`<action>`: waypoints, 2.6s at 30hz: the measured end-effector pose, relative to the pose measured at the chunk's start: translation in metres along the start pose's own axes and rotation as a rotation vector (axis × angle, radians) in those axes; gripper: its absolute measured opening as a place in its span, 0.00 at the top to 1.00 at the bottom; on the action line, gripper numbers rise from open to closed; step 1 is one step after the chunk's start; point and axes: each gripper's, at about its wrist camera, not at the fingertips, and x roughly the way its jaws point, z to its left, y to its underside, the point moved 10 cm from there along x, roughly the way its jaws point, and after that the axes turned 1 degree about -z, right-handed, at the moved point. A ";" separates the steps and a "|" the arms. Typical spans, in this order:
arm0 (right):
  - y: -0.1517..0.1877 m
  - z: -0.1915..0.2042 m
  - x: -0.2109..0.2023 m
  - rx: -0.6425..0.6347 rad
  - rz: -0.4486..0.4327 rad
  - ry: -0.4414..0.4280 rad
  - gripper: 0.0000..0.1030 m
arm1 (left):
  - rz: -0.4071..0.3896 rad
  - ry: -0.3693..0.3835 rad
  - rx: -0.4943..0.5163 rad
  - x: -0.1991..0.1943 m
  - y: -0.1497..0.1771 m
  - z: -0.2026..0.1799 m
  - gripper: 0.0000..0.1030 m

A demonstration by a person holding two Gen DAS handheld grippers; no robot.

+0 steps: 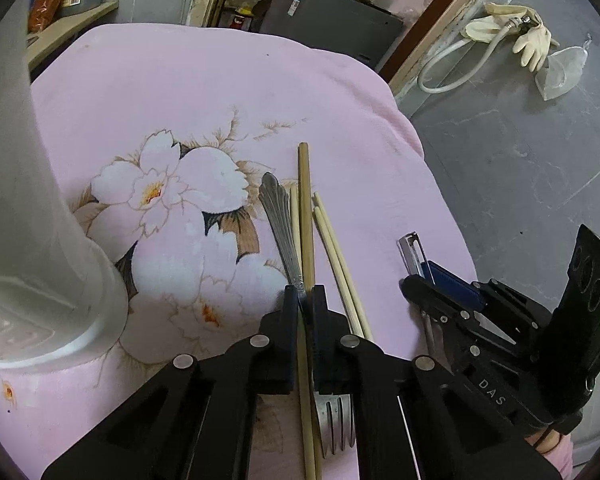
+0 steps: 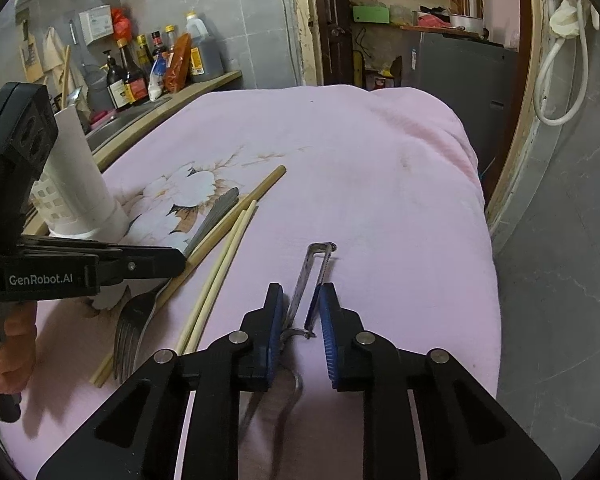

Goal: Organize utensils
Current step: 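Close the left tool on a metal fork while the right tool grasps the peeler, then lift the fork with the left tool while the right tool lifts the peeler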

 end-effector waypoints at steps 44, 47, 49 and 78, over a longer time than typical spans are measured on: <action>0.058 0.015 -0.048 -0.005 -0.010 -0.007 0.87 | 0.051 -0.080 0.108 -0.012 0.031 -0.013 0.78; 0.058 0.017 -0.048 -0.022 -0.012 0.012 0.87 | 0.037 -0.091 0.126 -0.019 0.031 -0.012 0.80; 0.058 0.018 -0.048 -0.029 -0.013 0.020 0.87 | 0.033 -0.085 0.130 -0.025 0.034 -0.010 0.80; 0.069 0.040 -0.045 -0.142 0.039 0.076 0.76 | 0.148 -0.275 0.267 -0.067 0.081 0.047 0.62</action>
